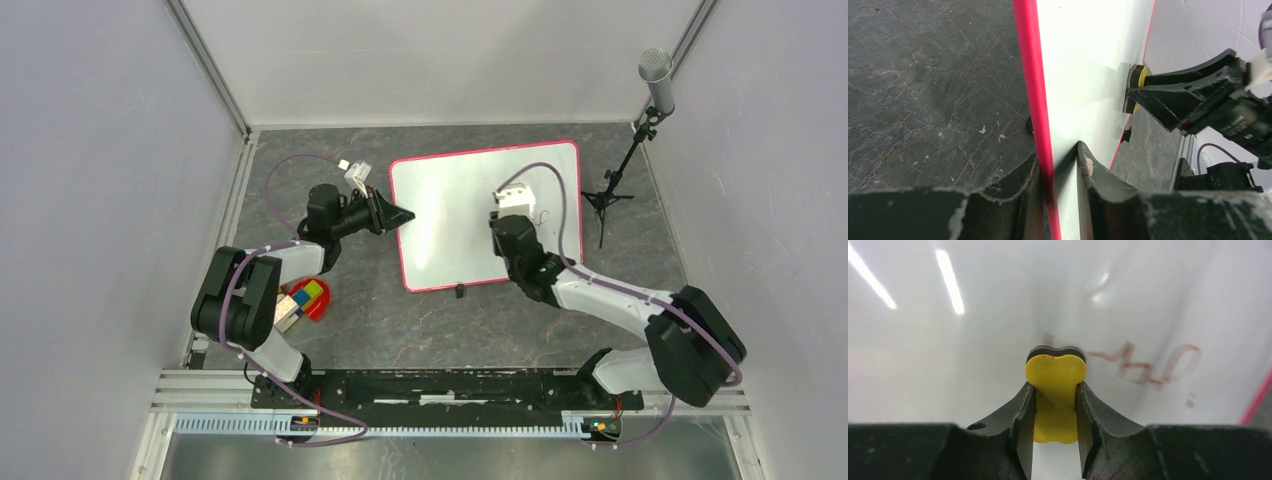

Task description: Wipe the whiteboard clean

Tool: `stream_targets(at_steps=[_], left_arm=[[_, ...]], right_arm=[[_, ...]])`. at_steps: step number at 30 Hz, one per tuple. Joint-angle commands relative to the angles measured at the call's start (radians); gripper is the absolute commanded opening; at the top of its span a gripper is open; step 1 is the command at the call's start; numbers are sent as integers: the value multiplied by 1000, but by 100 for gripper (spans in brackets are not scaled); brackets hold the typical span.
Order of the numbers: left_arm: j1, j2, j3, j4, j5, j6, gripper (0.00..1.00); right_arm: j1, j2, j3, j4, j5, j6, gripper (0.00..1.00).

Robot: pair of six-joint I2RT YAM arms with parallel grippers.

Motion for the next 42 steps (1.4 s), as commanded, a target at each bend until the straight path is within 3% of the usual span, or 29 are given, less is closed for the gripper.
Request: stream_targets(at_steps=[1,7,19,24,33,38,42], left_arm=[[9,1,34,-23,-65,117,2],[10,-2,42,-48,-63,132,2],[11,7,57,-79,-53,145,2],[11,5,55,-85,-55,151,2],[11,-8,53,-100,-58,163,2],[11,-4,41,-83,-52,155,2],[11,8,64,-104,-49,156,2]], right_arm=[[58,94,159,58,-115,-26,30],[1,118,178,76,-111,-13,30],[-366,-27,-137,119,-180,31,30],[-356,-32,-80,92,-201,-12,30],[-143,42,136,119,-234,12,30],[-207,102,174,120,-255,63,30],[-348,70,60,139,-303,103,30]])
